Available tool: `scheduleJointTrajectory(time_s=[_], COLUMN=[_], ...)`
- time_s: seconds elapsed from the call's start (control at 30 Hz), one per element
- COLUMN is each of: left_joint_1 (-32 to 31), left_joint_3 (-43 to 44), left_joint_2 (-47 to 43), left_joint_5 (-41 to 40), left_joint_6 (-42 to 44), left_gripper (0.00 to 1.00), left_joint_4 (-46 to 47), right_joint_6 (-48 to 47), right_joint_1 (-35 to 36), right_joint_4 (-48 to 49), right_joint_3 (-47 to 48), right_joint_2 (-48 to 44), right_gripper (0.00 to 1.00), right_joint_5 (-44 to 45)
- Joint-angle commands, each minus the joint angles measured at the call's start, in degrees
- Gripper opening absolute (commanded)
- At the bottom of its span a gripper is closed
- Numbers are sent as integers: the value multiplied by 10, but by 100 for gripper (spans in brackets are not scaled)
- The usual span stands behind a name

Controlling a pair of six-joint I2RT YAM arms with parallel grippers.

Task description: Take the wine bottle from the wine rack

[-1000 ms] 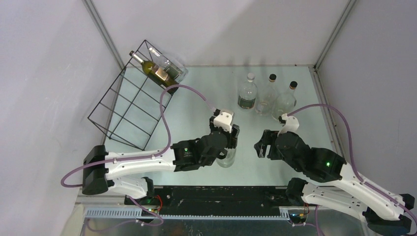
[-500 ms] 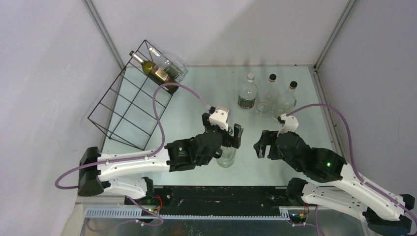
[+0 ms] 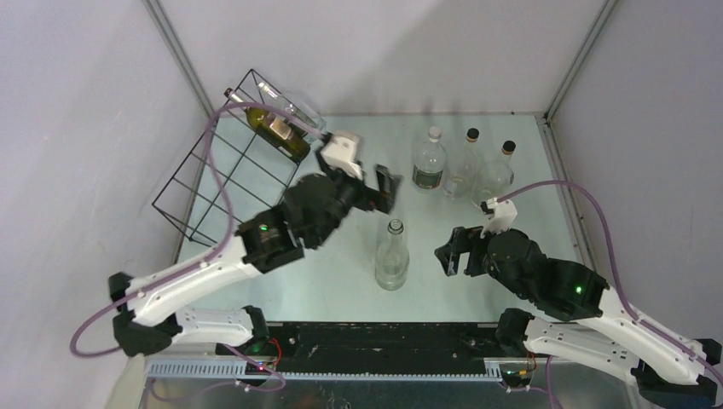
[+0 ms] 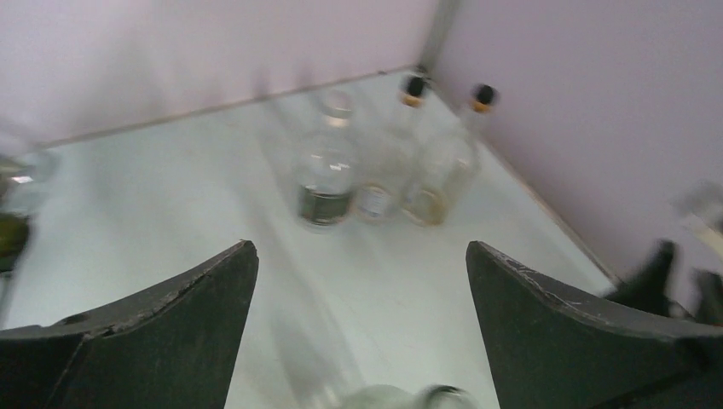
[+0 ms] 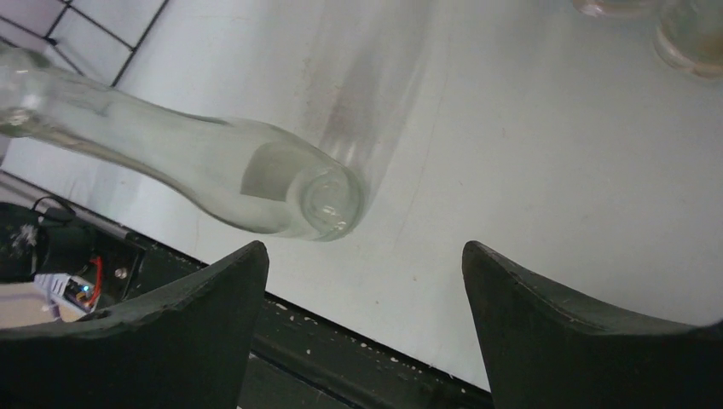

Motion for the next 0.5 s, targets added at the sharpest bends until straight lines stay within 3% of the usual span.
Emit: scheduleJointTrajectory(time_s=[0.0, 0.27, 0.47], left_joint_1=[104, 299, 318], left_joint_3=[6, -87, -153], left_joint_2=[-76, -235, -328], left_joint_5=[57, 96, 73], left_joint_6=[7, -27, -17], left_gripper=[100, 100, 100], left_joint_4=[-76, -201, -283], right_joint_6=[-59, -105, -121], right_joint_1=[23, 74, 87], right_joint_4=[93, 195, 285], right_joint_3=[1, 26, 41], right_joint_2=[6, 94, 151], right_gripper=[88, 90, 89], right_joint_5=[-14, -3, -6])
